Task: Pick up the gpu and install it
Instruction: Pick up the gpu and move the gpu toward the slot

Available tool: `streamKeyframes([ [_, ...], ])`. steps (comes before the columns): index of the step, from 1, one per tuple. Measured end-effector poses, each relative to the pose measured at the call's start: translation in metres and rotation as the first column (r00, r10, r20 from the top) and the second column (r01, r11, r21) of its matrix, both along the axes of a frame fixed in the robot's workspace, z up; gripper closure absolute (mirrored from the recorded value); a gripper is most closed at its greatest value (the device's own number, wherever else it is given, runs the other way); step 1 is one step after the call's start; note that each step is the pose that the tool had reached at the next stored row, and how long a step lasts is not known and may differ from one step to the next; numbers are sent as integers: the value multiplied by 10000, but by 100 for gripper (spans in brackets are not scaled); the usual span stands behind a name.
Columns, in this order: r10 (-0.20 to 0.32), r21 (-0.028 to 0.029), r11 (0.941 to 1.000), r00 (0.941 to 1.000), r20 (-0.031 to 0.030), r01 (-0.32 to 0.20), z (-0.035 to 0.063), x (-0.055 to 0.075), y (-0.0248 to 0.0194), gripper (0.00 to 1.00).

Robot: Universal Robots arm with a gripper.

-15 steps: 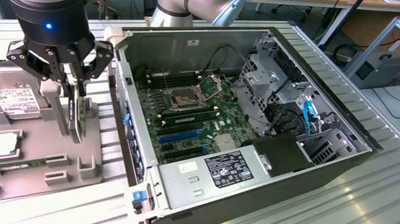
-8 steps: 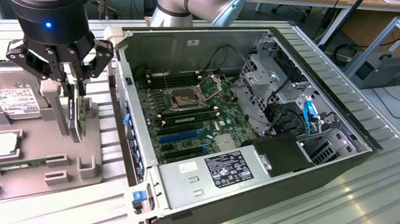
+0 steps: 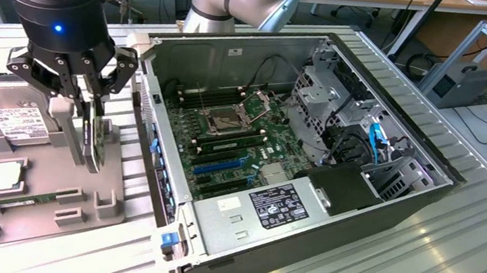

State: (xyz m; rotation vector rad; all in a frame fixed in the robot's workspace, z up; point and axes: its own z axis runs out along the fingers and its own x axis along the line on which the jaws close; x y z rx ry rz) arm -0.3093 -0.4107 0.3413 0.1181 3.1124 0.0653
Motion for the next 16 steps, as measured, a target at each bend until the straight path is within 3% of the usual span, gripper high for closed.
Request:
streamKeyframes([
  [16,0,0,10000,10000,0,0,35,0,0,73],
])
